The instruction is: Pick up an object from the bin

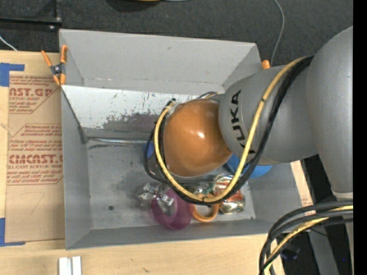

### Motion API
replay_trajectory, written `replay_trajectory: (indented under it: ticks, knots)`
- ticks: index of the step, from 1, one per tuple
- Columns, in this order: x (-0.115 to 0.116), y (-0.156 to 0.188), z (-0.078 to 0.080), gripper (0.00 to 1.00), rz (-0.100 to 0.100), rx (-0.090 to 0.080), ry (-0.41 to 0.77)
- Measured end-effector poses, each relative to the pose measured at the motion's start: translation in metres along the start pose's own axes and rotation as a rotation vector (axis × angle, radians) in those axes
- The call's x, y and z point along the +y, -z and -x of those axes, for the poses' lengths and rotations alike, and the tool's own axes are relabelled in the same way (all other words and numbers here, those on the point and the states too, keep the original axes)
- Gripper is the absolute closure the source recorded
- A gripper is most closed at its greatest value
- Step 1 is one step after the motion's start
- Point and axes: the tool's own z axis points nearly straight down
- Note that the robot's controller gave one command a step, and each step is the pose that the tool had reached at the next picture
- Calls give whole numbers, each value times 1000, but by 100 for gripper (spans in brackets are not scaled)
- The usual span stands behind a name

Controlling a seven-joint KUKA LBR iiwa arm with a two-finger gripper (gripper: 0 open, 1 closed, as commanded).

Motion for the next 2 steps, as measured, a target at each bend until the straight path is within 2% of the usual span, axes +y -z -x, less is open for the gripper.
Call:
replay_trajectory:
  ticks: [2]
  knots:
    - [1, 6, 0, 100, 2, 2, 0]
